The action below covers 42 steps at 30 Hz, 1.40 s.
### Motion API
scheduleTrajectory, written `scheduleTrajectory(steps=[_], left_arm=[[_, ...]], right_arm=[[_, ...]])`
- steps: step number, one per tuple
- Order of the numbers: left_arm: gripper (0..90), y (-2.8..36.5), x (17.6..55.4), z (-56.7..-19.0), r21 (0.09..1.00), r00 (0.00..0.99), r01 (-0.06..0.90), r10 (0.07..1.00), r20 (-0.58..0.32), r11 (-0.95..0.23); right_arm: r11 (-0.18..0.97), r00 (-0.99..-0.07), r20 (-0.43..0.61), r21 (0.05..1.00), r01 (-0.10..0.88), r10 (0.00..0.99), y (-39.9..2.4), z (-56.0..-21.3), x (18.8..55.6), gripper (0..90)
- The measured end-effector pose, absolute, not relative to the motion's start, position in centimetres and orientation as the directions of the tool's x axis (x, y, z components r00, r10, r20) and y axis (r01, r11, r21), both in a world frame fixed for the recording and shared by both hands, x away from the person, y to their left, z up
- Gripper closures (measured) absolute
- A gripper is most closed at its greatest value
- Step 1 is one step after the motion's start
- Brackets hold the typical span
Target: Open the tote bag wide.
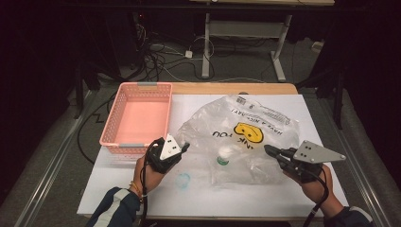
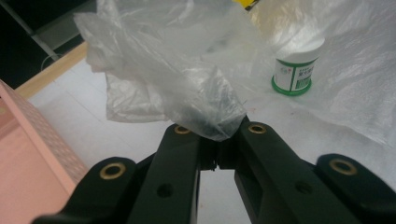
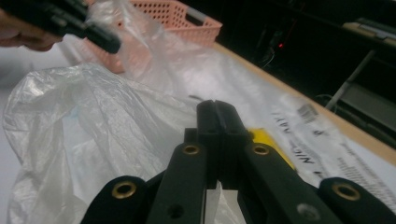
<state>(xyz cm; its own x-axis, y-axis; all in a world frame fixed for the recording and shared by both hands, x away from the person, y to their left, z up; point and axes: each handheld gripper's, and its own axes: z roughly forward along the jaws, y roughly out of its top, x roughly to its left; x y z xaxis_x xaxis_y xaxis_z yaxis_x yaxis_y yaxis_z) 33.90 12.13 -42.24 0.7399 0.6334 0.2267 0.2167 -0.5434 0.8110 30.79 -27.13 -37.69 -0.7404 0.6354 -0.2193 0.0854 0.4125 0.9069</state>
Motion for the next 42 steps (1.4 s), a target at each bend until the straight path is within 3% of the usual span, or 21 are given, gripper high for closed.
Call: scheduleTrajectory(steps=[42], left_arm=[[86.7,13.4,33.7,-38.7,0.880,0.736,0.173,0.652,0.183,-0.442]], right_arm=[[0.292,-0.580,-0.210,0.955,0.049,0.787,-28.4,-34.4,34.6,90.0]])
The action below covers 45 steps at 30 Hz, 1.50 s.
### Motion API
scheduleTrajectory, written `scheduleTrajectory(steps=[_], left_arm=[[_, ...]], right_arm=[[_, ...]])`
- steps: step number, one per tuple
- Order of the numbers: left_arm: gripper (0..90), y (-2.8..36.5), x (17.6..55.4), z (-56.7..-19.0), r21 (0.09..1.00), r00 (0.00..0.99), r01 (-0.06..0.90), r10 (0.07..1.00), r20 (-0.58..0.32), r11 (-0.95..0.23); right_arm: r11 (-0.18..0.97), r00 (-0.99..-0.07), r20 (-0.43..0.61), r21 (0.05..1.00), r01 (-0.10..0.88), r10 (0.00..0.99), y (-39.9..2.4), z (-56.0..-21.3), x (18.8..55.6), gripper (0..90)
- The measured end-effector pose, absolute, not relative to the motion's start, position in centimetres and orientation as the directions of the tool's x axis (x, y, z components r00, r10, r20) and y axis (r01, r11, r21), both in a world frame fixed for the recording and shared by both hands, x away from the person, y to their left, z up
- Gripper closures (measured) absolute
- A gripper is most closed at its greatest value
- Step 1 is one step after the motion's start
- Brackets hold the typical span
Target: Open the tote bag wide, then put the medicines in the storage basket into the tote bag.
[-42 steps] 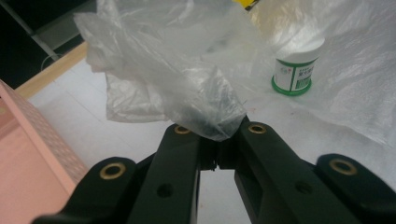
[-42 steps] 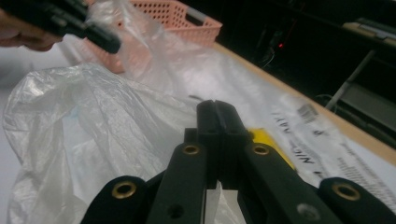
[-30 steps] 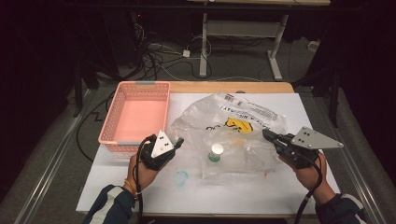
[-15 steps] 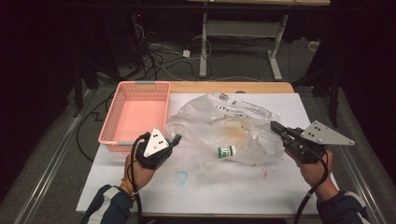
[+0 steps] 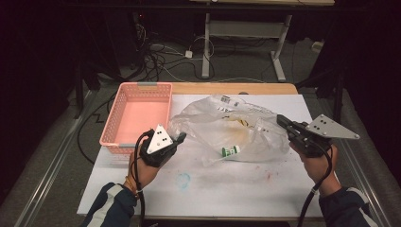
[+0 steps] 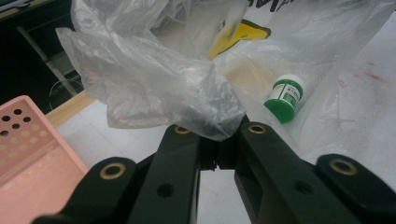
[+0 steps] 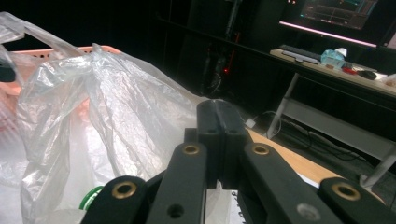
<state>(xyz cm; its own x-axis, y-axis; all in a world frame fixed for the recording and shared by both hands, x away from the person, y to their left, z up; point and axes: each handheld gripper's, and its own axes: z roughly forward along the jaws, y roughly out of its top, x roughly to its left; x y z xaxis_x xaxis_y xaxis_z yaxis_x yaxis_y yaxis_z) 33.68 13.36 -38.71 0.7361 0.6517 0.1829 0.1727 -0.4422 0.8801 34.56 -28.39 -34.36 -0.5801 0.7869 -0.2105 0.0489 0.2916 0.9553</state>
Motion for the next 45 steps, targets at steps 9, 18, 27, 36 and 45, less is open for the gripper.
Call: scheduleTrajectory(steps=[9,18,27,36,45], left_arm=[[86.7,12.7,34.3,-38.4,0.885,0.741,0.162,0.646,0.183,-0.437],[86.7,12.1,35.1,-38.0,0.890,0.736,0.153,0.651,0.187,-0.429],[86.8,10.2,36.4,-36.3,0.913,0.717,0.130,0.672,0.184,-0.388],[86.8,7.9,37.4,-34.0,0.933,0.721,0.059,0.661,0.206,-0.355],[86.9,6.8,38.7,-30.9,0.954,0.706,0.023,0.681,0.196,-0.298]], right_arm=[[0.285,-0.569,-0.200,0.956,0.064,0.798,-28.5,-34.4,35.5,90.0],[0.285,-0.554,-0.202,0.956,0.067,0.808,-28.4,-34.3,36.3,90.0],[0.251,-0.520,-0.177,0.965,0.076,0.836,-28.4,-32.8,37.7,90.0],[0.225,-0.492,-0.168,0.973,0.058,0.854,-28.3,-31.2,39.4,90.0],[0.208,-0.434,-0.140,0.971,0.114,0.890,-28.9,-28.9,42.5,90.0]])
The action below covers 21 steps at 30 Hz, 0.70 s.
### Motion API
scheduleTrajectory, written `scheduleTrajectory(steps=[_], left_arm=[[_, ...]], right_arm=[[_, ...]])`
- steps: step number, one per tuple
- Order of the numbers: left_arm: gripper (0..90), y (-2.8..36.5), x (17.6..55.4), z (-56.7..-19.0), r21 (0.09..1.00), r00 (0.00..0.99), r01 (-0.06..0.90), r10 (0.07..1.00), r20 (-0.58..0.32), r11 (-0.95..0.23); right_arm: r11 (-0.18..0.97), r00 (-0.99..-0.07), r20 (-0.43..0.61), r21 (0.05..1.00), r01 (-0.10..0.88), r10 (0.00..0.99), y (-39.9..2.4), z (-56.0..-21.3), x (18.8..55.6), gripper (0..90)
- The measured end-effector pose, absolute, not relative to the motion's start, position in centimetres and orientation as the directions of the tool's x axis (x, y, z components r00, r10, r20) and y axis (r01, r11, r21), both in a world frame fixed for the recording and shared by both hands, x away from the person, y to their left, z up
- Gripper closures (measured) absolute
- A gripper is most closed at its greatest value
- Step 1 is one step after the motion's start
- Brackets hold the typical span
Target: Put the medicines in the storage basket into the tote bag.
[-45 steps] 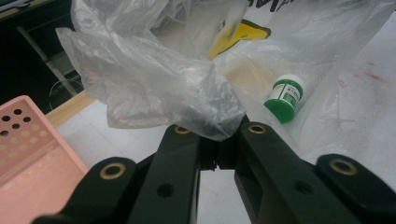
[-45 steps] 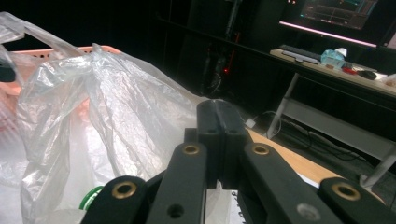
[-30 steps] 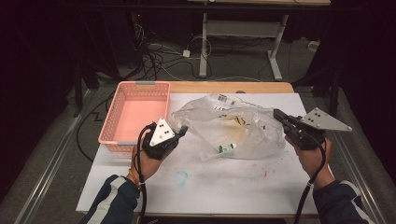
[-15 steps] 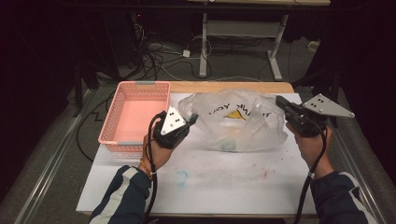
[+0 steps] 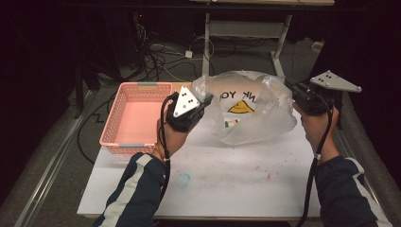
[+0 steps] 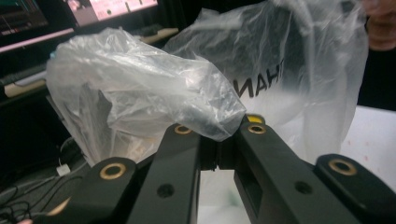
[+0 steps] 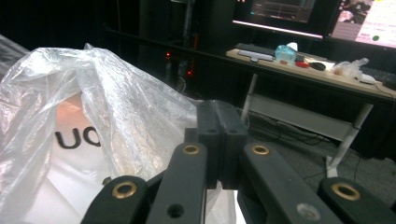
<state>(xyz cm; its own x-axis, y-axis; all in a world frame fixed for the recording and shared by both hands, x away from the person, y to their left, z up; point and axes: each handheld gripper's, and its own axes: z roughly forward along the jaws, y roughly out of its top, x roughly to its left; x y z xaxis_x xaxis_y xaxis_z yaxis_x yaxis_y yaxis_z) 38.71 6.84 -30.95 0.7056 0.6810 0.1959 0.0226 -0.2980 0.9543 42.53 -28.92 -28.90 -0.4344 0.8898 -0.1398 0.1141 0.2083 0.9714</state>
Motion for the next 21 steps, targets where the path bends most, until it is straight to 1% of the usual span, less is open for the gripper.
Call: scheduleTrajectory(steps=[2,5,8,11,13,18,21], left_arm=[[86.9,6.7,38.6,-30.0,0.956,0.702,0.006,0.682,0.204,-0.292],[86.9,6.5,38.2,-28.7,0.960,0.700,-0.022,0.682,0.214,-0.280],[87.0,6.6,37.6,-27.7,0.962,0.699,-0.046,0.680,0.224,-0.269],[87.0,6.9,36.8,-26.8,0.969,0.701,-0.061,0.681,0.213,-0.240],[87.0,7.0,36.3,-26.2,0.967,0.690,-0.080,0.687,0.229,-0.243],[87.0,7.4,34.8,-24.5,0.972,0.692,-0.130,0.685,0.230,-0.195],[87.0,7.3,34.5,-23.6,0.969,0.684,-0.143,0.687,0.244,-0.201]], right_arm=[[0.201,-0.430,-0.132,0.972,0.119,0.893,-28.8,-28.3,42.8,90.0],[0.188,-0.436,-0.128,0.977,0.098,0.891,-28.6,-27.4,42.5,90.0],[0.182,-0.451,-0.125,0.980,0.085,0.884,-28.1,-26.6,41.8,90.0],[0.175,-0.461,-0.126,0.982,0.064,0.878,-27.7,-25.7,40.8,90.0],[0.170,-0.475,-0.127,0.984,0.048,0.871,-27.5,-25.0,40.3,90.0],[0.154,-0.502,-0.129,0.988,0.008,0.855,-27.0,-23.6,38.9,90.0],[0.157,-0.512,-0.140,0.988,-0.010,0.848,-27.0,-23.0,38.3,90.0]])
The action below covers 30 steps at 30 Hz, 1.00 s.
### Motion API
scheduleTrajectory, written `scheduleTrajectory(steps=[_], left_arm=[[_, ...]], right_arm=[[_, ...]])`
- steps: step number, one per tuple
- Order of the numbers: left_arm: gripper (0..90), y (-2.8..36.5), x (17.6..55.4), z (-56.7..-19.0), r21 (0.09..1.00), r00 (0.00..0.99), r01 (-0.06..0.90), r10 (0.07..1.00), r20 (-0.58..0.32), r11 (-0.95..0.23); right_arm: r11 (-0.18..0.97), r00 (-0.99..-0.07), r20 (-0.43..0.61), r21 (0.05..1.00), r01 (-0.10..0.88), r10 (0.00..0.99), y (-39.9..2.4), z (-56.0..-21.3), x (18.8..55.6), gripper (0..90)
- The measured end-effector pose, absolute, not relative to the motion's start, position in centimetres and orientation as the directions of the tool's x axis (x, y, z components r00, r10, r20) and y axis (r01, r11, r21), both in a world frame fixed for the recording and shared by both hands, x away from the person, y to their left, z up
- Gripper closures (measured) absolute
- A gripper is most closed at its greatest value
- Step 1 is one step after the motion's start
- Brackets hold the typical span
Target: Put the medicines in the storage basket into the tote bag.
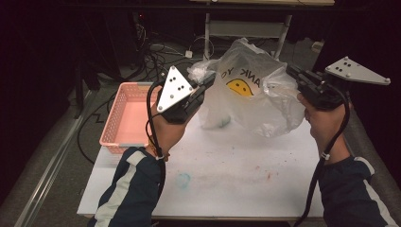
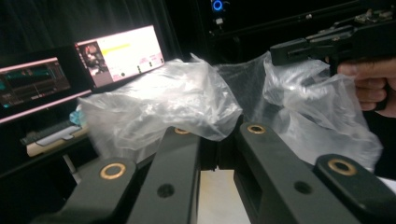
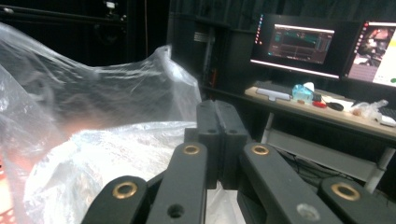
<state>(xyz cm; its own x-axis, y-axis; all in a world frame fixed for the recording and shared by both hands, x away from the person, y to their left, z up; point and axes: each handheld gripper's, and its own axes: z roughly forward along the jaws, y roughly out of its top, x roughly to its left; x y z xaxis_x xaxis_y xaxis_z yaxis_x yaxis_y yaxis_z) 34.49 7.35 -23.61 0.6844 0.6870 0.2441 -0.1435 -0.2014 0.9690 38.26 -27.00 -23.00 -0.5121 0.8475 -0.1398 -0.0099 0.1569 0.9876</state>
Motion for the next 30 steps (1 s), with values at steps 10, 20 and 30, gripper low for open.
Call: scheduleTrajectory(steps=[10,20,30], left_arm=[[86.9,7.0,37.7,-25.6,0.975,0.670,-0.053,0.717,0.194,-0.215],[86.6,6.5,40.5,-27.9,0.982,0.610,-0.016,0.776,0.160,-0.190],[86.7,5.4,42.2,-29.4,0.982,0.551,0.001,0.819,0.159,-0.191]], right_arm=[[0.158,-0.483,-0.118,0.986,0.044,0.868,-26.9,-24.4,40.5,90.0],[0.145,-0.401,-0.116,0.989,0.043,0.909,-27.9,-26.6,43.0,90.0],[0.128,-0.309,-0.143,0.990,-0.066,0.940,-28.0,-27.6,43.0,65.2]])
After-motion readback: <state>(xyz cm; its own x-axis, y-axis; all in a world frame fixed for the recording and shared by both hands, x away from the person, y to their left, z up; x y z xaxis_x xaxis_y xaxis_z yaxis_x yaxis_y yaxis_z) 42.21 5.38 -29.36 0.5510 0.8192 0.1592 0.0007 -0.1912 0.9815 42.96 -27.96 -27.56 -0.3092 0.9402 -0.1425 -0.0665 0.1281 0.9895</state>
